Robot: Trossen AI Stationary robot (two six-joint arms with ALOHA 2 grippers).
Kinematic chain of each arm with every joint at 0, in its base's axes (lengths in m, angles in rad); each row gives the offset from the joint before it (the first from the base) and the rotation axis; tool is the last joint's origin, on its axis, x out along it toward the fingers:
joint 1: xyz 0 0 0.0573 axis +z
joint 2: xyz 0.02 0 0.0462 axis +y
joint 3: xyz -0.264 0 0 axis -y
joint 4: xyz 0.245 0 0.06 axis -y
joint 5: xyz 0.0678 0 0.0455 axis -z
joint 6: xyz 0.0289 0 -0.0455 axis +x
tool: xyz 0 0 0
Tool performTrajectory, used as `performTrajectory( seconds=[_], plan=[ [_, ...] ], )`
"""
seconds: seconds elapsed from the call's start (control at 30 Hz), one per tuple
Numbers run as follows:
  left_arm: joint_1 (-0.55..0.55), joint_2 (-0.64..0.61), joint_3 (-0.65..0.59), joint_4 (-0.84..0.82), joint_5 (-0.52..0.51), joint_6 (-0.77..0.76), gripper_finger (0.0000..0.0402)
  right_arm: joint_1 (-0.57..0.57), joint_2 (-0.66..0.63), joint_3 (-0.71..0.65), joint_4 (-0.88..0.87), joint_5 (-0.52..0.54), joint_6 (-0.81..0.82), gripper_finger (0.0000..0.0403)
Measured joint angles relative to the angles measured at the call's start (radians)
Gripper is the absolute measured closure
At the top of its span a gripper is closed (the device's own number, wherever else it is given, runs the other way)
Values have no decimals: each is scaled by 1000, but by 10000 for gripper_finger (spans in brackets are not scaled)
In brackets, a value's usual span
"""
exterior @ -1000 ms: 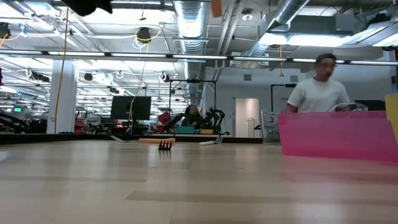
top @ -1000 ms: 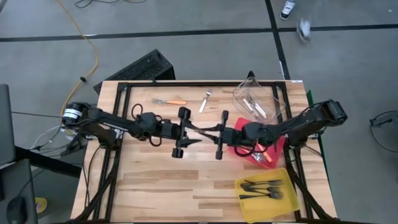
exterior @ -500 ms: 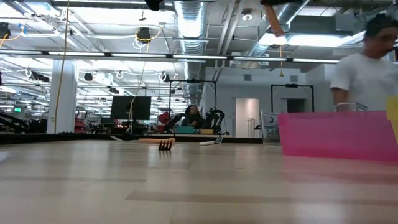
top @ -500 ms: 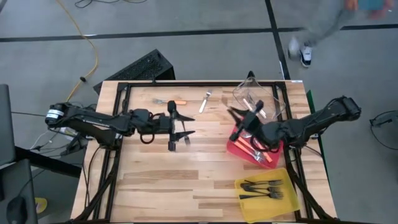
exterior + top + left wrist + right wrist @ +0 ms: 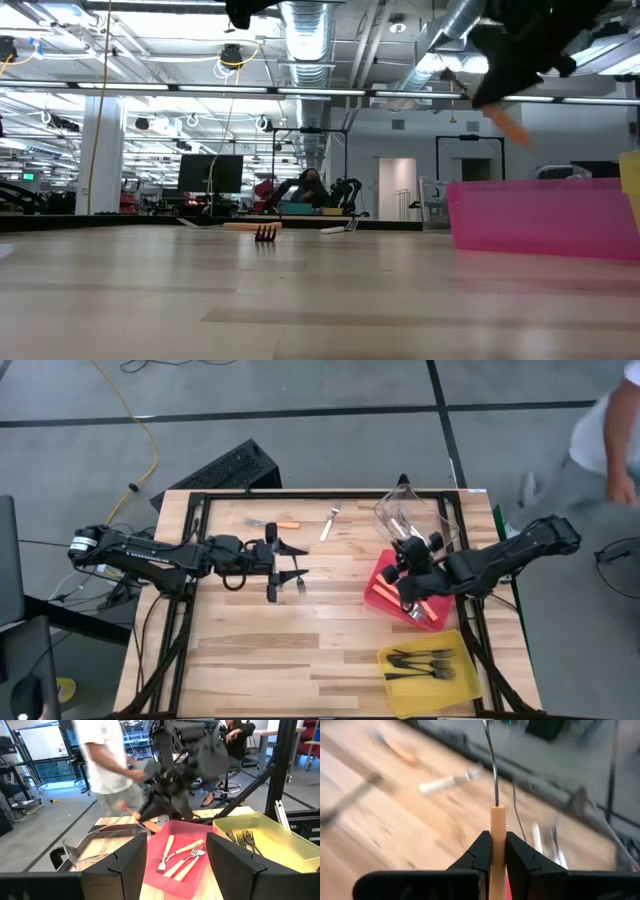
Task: Sort silverware by color (type)
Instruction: Put the orange fork into the red bin
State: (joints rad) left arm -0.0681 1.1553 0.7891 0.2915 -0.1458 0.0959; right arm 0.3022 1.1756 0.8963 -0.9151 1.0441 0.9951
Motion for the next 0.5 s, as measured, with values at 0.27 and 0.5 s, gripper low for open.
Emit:
performTrajectory(
  seconds=[0.27,0.5],
  plan=[
    [0,0,0,-12,-1,-4,209,7,156,0,-163,-176,147,347],
    [0,0,0,-57,-1,-23,210,116,241,0,-277,-321,312,347]
  ],
)
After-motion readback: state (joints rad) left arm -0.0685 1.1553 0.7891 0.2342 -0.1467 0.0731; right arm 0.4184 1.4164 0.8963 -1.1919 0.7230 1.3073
